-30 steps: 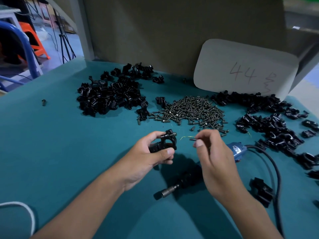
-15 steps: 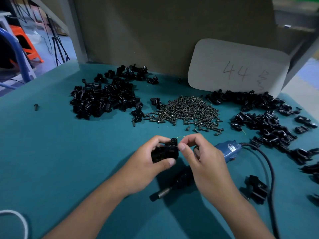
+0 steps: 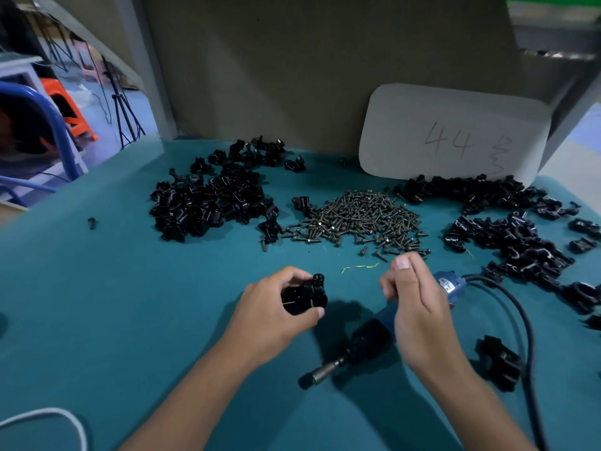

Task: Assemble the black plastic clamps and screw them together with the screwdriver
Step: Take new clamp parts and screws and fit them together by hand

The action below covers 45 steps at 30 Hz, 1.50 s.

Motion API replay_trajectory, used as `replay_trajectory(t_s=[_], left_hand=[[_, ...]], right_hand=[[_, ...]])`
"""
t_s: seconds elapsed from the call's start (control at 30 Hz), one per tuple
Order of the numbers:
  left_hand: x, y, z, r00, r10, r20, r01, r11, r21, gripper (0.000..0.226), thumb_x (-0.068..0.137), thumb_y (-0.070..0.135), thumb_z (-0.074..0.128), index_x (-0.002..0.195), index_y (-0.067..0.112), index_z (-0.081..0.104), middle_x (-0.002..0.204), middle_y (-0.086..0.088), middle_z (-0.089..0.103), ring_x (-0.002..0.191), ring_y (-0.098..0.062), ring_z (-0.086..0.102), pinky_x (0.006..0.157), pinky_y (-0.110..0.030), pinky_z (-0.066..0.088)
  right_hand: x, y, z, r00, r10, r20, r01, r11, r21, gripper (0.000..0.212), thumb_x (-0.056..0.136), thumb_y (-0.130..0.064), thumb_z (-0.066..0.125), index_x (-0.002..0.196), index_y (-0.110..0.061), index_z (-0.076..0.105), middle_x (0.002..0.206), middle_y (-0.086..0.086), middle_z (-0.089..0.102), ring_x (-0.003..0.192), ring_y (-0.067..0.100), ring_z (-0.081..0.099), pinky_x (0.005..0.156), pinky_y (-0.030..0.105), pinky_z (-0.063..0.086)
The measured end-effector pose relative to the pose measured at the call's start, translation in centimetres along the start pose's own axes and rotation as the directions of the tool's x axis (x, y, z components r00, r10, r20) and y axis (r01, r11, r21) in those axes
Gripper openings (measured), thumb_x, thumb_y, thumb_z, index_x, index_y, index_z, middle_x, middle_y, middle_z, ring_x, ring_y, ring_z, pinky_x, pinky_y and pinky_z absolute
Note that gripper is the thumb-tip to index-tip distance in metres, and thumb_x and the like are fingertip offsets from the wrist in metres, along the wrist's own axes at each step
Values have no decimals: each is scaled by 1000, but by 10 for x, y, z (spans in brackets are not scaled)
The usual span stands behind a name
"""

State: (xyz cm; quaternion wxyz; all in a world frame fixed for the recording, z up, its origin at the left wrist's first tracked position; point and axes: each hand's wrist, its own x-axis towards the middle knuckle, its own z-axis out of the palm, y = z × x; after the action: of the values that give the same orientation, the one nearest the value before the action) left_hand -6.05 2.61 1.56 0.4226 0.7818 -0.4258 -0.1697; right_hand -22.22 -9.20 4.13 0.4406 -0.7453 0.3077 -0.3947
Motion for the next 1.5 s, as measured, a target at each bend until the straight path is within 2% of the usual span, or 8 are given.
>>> replay_trajectory(t_s=[0.27,0.5,0.83,0.93,1.03,1.1,1.2,1.5], left_hand=[[1,5,-6,998,56,26,-50,980,-194,38,75,42,88,106,36,66,99,23,72,95,5,66,86,-17,51],[-4,8,-5,982,164,89,-141,965,-221,38,81,34,82,114,31,63,105,15,73,103,-3,67,91,-21,51],[12,-25,-33,999,-32,21,27,974,226,23,104,41,43,105,42,66,111,27,60,111,-2,46,97,-31,27],[23,-42,-59,957,-188,-219,191,982,-8,15,98,53,51,103,44,63,112,19,64,108,-8,57,99,-40,42],[54,-64,-87,716,-285,-637,374,927,5,30,90,37,69,118,29,62,127,-8,58,122,-31,49,108,-45,36],[70,-74,-98,638,-357,-682,488,873,0,50,85,38,76,129,23,57,137,-15,49,129,-37,39,111,-45,29],[79,-88,-100,696,-364,-619,557,817,147,55,85,51,74,131,28,54,131,-8,60,125,-36,47,105,-47,35],[57,-60,-91,721,-259,-643,256,961,-101,27,103,35,45,124,23,58,109,-9,65,102,-28,59,87,-43,45]], right_hand=[[-3,5,1,960,-1,281,70,970,-234,36,75,-78,62,86,-66,31,114,-25,58,102,-2,50,79,16,35],[-3,3,6,962,-38,270,111,959,-261,34,72,-70,59,79,-49,33,107,-27,67,81,-4,48,71,11,34],[0,1,-3,994,25,108,1,973,-232,51,71,-67,58,81,-22,37,108,-34,62,62,1,50,60,32,35],[1,1,-4,999,4,47,7,973,-229,51,73,-63,60,83,-18,37,106,-35,62,53,3,42,56,31,29],[3,1,-4,1000,3,18,1,972,-235,46,79,-51,69,83,-17,37,107,-36,61,51,6,37,55,32,29],[2,4,-2,1000,8,21,-2,970,-242,45,82,-43,74,82,-18,37,106,-37,61,53,7,38,56,33,29],[2,7,-2,1000,15,19,-10,972,-237,45,82,-40,75,82,-18,36,106,-38,61,54,8,38,56,33,29],[3,7,-4,1000,21,-9,-22,984,-177,41,81,-48,70,82,-23,38,99,-22,67,53,6,38,57,30,30]])
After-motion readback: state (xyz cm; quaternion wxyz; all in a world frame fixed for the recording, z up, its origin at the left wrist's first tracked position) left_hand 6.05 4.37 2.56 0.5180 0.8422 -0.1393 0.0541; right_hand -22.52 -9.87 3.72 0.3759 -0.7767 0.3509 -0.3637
